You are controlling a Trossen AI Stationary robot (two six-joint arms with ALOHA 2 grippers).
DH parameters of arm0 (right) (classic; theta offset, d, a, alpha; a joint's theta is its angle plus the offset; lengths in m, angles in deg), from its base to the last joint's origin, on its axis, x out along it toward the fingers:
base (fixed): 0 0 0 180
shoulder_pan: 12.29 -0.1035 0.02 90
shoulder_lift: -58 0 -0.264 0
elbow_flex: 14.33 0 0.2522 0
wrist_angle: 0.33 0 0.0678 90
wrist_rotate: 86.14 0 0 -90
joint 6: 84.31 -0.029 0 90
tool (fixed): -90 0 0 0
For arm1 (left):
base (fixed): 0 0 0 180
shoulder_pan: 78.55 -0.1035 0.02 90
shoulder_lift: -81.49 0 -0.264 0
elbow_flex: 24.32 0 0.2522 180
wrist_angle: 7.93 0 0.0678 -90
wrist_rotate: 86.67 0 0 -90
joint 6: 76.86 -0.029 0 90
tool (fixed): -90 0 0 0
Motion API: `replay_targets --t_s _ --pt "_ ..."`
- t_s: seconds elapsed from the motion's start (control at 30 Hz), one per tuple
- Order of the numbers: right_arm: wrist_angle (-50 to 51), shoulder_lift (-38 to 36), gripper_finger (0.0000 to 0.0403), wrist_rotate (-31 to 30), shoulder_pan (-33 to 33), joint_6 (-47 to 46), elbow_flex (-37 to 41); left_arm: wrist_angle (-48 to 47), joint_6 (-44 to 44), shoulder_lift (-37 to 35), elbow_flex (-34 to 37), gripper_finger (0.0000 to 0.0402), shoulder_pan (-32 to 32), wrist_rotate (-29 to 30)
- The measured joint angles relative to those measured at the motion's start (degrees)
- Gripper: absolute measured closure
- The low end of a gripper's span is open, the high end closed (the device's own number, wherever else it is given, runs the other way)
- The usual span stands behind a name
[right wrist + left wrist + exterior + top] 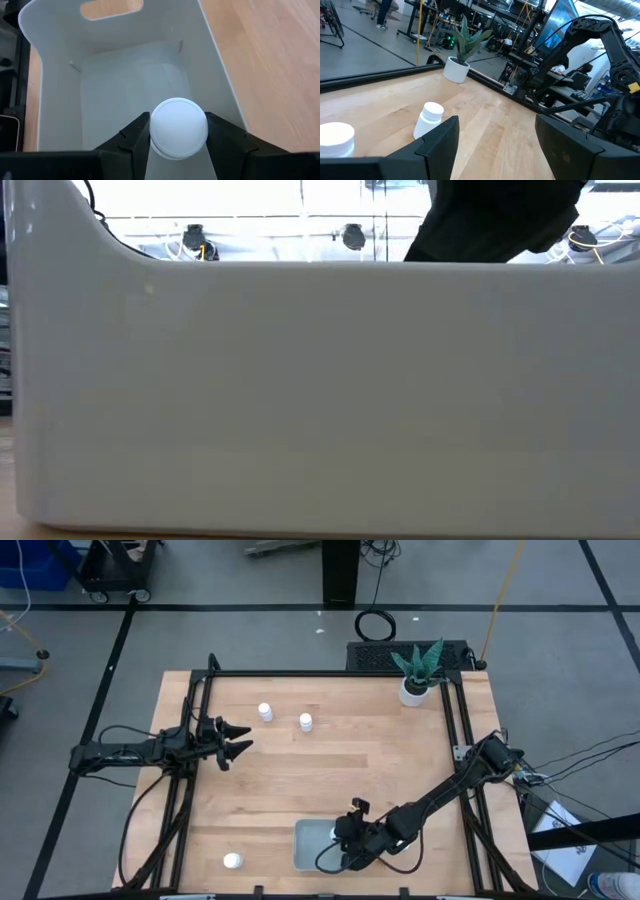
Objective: Pick and place pill bottles into a basket
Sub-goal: Put the white pill bottle into the gray bin
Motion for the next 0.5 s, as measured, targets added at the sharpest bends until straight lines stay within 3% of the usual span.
replay_targets --t_s 0.5 --pt "0.5 0.0 0.0243 2.0 -0.1 3.4 0.0 0.0 -0.1 0.0 0.0 0.0133 0.0 0.0"
